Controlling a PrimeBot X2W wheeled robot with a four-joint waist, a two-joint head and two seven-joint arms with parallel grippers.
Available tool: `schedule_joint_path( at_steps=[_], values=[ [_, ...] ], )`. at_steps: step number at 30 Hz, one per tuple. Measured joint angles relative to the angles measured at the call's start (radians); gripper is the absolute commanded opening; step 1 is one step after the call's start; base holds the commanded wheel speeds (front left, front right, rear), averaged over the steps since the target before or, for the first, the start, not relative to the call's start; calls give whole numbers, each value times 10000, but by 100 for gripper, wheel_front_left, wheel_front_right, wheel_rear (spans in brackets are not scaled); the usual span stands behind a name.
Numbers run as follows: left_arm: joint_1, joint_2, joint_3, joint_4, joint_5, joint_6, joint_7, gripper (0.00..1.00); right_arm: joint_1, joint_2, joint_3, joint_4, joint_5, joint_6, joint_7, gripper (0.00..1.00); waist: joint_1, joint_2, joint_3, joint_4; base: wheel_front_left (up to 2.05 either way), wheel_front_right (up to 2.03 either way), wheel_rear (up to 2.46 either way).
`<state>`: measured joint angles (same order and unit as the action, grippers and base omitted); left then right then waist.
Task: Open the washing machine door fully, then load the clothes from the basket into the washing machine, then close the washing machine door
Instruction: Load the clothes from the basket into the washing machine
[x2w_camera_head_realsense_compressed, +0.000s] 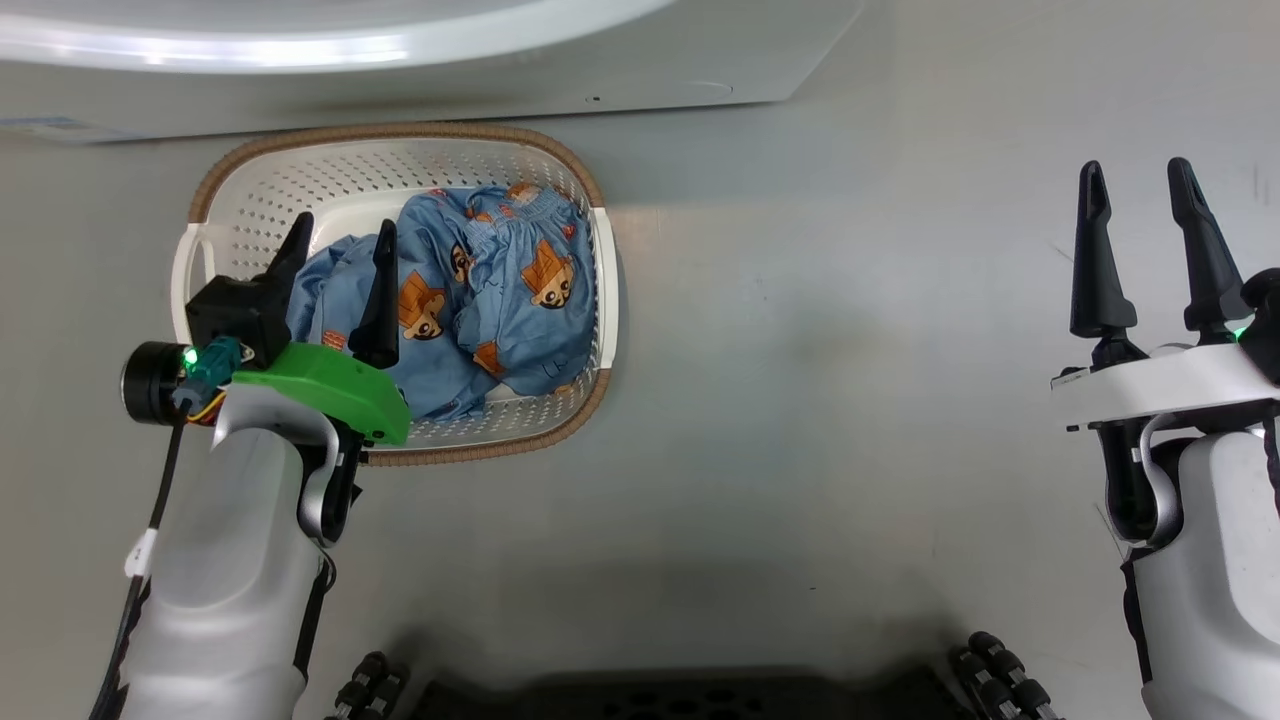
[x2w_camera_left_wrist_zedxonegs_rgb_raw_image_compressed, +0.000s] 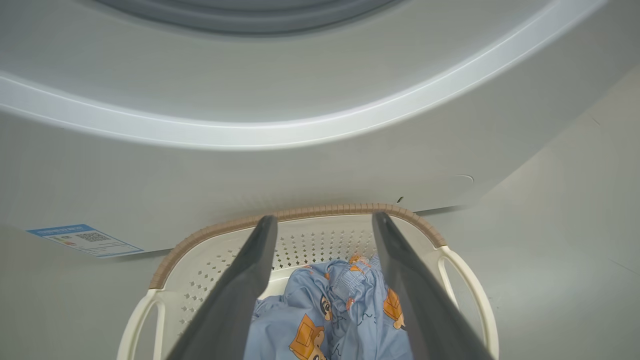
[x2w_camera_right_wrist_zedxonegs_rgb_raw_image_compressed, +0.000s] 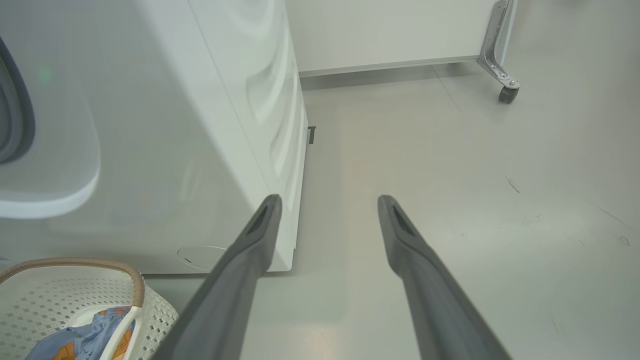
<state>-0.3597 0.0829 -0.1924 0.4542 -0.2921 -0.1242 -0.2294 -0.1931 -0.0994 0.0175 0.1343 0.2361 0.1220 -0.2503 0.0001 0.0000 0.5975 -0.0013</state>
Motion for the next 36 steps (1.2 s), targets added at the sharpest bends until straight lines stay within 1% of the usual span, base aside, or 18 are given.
schedule_joint_path(
  at_steps=[9, 13, 16, 20, 27, 36],
  values=[
    [-1049, 96, 128, 880, -31, -2, 215, 100, -540, 36, 10, -194, -29, 0, -25, 100, 0, 0, 1105, -145, 0, 0, 0],
    [-1391, 286, 196, 1613, -15, 10, 706, 100, -690, 50, 12, -242, -82, 0, -25, 100, 0, 0, 1633, -239, 0, 0, 0],
    [-1606, 309, 219, 2006, -15, 12, 938, 100, -751, 63, 15, -274, -84, 0, -25, 100, 0, 0, 1924, -299, 0, 0, 0],
    [-1975, 370, 234, 2295, 0, 25, 1053, 100, -905, 90, 59, -288, -84, 0, -25, 100, 0, 0, 2270, -393, 0, 0, 0],
    [-2499, 665, 297, 3074, 115, 295, 1567, 100, -1166, 222, 138, -320, -82, 0, -25, 100, 0, 0, 2779, -615, 0, 0, 0],
    [-3091, 717, 6, 3762, 359, 322, 2073, 100, -1246, 307, 50, -328, -81, 0, -25, 100, 0, 0, 3302, -840, 0, 0, 0]
  ],
)
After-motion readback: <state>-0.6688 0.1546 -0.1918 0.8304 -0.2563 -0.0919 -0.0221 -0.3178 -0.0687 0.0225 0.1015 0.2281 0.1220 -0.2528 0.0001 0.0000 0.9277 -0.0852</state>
